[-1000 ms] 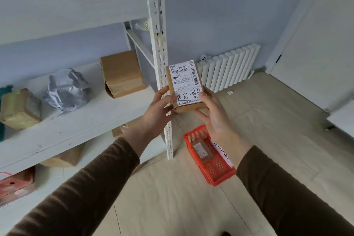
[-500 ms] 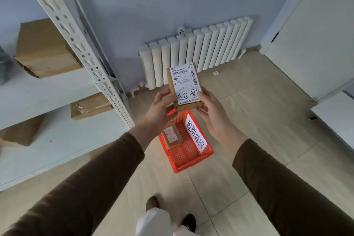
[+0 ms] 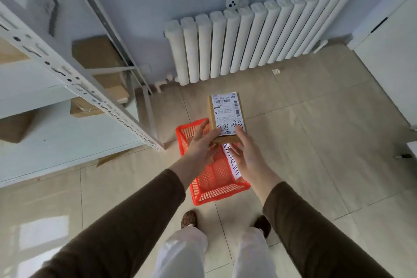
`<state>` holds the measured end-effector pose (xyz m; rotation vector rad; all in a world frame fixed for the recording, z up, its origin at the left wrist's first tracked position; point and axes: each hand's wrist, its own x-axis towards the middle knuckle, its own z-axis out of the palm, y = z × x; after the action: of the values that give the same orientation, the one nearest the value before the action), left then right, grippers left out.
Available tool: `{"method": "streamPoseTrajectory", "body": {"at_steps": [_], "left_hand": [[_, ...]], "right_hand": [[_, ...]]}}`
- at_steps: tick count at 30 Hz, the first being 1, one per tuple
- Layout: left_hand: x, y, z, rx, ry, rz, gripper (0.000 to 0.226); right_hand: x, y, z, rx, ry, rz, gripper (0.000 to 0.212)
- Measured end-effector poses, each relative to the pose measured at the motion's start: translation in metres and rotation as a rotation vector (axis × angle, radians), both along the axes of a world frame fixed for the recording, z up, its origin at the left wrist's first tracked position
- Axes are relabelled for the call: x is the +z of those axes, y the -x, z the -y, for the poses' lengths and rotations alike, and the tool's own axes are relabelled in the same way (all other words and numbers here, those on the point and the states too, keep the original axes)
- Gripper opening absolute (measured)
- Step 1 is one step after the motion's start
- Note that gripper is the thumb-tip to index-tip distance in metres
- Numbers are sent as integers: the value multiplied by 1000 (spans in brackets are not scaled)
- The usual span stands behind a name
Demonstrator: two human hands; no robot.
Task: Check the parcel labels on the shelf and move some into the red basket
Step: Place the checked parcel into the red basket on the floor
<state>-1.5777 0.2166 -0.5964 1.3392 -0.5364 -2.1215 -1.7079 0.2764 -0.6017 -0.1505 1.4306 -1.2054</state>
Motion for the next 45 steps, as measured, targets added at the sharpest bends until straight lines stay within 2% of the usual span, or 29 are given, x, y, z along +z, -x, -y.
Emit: {"method": "streamPoseTrajectory", "body": {"at_steps": [2, 5, 7, 13, 17, 26, 29, 34, 36, 38, 43, 45], "left_hand": [[-28, 15, -2, 43, -15, 25, 65], [-77, 34, -8, 112, -51, 42, 68], [-113, 46, -10, 155, -74, 55, 69], [-230, 77, -18, 243, -142, 97, 58], [-313, 98, -17, 286, -249, 48, 38], [-492, 109, -11, 403, -417, -81, 52], [-540, 109, -8, 411, -445, -131, 58], [-591, 120, 3, 502, -476, -194, 48], [-610, 125, 9, 525, -478, -208, 61], [-629, 128, 16, 535, -481, -188, 70], [-654, 129, 27, 480, -464, -107, 73], [-653, 130, 27, 475, -467, -90, 72]], "right_hand": [[-28, 9, 1, 17, -31, 109, 39], [-73, 26, 5, -27, -75, 277, 32], [-106, 36, 11, -36, -90, 319, 35], [-224, 58, 24, 22, -167, 370, 49], [-309, 59, 37, 30, -237, 321, 57], [-473, 55, 57, -126, -312, 286, 17], [-519, 54, 61, -165, -334, 321, 37], [-583, 45, 78, -199, -355, 315, 48], [-608, 43, 83, -160, -351, 282, 51], [-627, 41, 88, -117, -350, 248, 57], [-694, 43, 95, -53, -417, 122, 103], [-694, 44, 96, -61, -403, 126, 101]]}}
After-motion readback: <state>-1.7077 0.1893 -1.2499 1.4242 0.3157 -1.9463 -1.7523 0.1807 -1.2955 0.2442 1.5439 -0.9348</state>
